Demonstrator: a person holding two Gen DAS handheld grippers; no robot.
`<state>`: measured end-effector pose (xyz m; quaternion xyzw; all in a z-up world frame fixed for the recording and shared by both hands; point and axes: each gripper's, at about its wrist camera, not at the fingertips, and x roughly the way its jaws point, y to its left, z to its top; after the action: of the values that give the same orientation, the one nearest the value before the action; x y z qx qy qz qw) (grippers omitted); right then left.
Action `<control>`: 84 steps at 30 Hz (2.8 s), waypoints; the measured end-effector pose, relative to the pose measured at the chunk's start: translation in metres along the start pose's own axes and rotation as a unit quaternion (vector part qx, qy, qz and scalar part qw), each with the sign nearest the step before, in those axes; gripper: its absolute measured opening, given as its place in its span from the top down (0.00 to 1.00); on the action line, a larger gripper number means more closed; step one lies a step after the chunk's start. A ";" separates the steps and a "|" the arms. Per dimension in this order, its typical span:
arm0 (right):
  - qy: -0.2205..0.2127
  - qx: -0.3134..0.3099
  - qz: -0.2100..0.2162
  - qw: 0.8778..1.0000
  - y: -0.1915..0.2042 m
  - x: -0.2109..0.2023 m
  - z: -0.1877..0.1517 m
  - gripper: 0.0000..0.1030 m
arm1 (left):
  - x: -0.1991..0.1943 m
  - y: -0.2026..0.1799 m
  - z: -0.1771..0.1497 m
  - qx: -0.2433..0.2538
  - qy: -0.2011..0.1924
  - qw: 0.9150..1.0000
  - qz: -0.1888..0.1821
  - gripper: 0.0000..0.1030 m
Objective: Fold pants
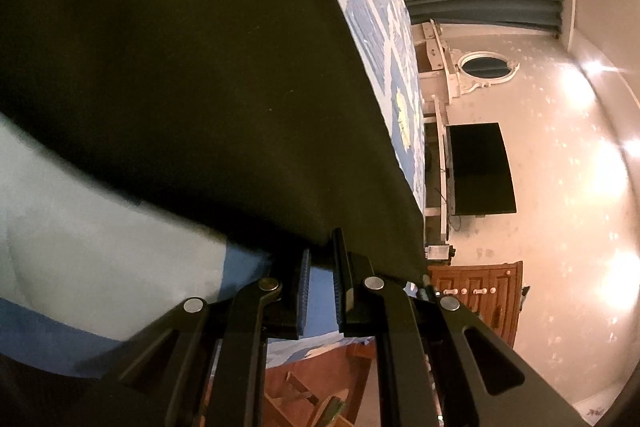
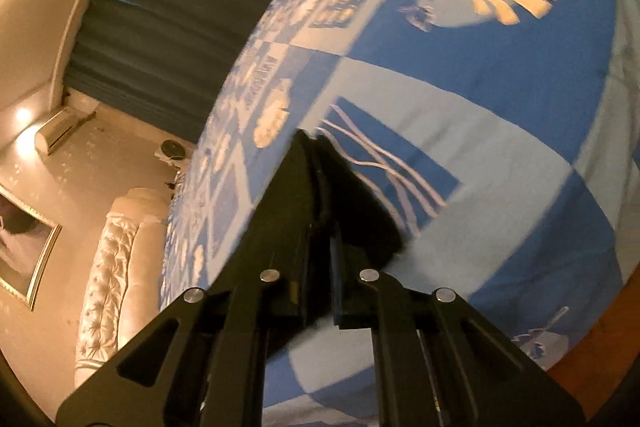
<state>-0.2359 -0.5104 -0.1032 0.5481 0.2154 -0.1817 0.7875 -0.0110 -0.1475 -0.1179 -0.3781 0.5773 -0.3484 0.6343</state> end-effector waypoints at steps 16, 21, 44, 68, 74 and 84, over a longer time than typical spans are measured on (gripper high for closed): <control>-0.003 0.060 0.038 0.997 -0.032 -0.026 0.012 0.26 | -0.024 -0.050 -0.012 0.099 0.052 0.994 0.017 0.20; 0.025 0.063 0.064 0.996 -0.031 -0.016 0.009 0.26 | -0.074 -0.059 0.012 0.166 0.014 0.984 0.056 0.18; 0.065 0.013 0.025 0.998 0.005 0.032 0.001 0.82 | -0.239 0.066 0.172 0.130 -0.094 0.973 0.167 0.18; 0.036 -0.003 0.001 0.999 0.026 0.018 -0.001 0.87 | -0.243 0.071 0.165 0.260 -0.107 0.918 0.280 0.08; 0.031 0.031 -0.003 0.999 0.006 0.022 -0.001 0.62 | -0.238 0.070 0.160 0.268 -0.105 0.913 0.288 0.06; 0.020 0.034 0.019 0.999 0.003 0.031 0.007 0.81 | -0.249 0.076 0.167 0.236 -0.109 0.933 0.248 0.06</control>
<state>-0.2069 -0.5173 -0.1156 0.5818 0.2143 -0.1633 0.7674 0.1337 0.1198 -0.0602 -0.0978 0.4812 -0.2624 0.8307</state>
